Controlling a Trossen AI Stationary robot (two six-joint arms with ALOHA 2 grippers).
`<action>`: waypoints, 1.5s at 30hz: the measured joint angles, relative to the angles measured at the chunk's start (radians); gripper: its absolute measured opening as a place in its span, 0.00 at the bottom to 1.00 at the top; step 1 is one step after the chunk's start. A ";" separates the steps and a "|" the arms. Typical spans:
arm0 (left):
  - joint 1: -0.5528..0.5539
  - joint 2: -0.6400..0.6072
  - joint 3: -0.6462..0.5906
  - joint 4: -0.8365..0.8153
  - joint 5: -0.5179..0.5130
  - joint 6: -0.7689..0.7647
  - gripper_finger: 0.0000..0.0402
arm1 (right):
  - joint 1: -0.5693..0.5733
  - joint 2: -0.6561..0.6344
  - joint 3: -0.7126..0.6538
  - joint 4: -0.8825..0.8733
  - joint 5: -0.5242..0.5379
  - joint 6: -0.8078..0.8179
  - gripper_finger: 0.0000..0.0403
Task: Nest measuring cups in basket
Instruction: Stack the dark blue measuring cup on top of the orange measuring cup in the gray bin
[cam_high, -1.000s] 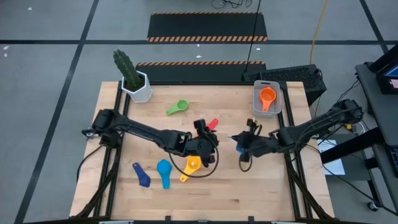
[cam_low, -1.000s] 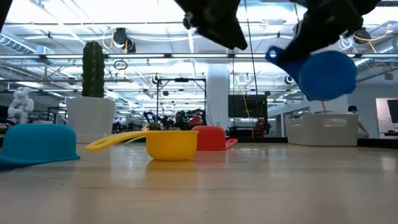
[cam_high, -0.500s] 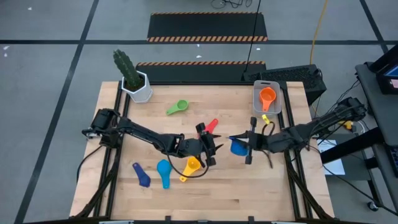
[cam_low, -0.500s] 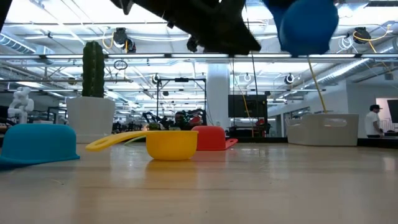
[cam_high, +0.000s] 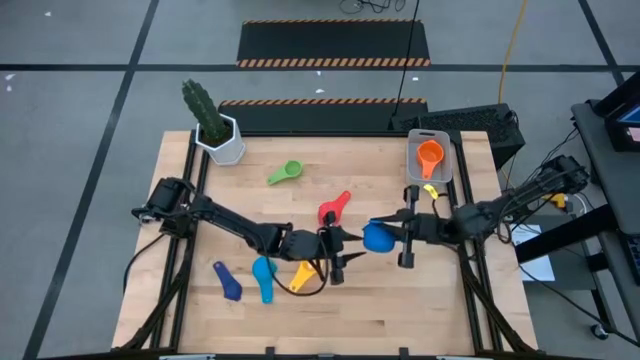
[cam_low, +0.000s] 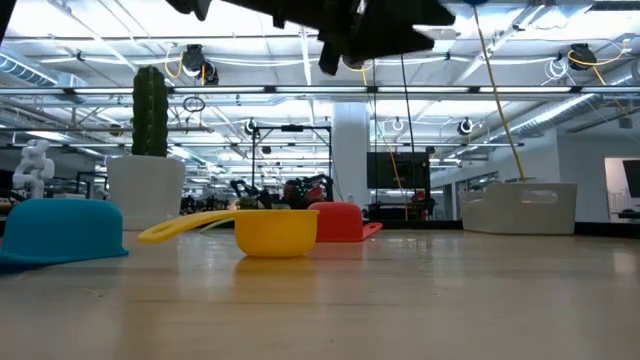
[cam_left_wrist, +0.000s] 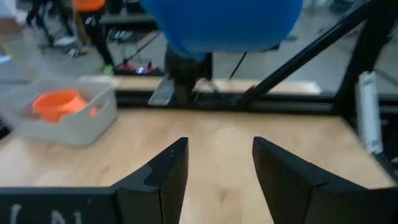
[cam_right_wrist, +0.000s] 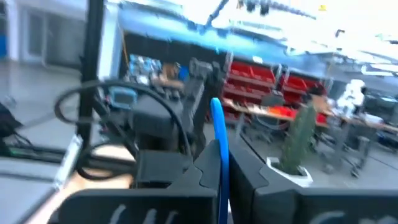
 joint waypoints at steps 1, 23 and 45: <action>-0.005 0.000 0.000 0.025 0.005 0.012 0.47 | 0.000 0.000 -0.001 0.020 -0.027 0.004 0.00; -0.016 0.001 0.001 0.285 -0.023 0.129 0.64 | -0.016 0.091 -0.175 0.630 -0.201 0.026 0.00; 0.009 0.043 0.006 0.330 0.015 0.099 0.52 | -0.031 0.160 -0.175 0.700 -0.196 0.015 0.00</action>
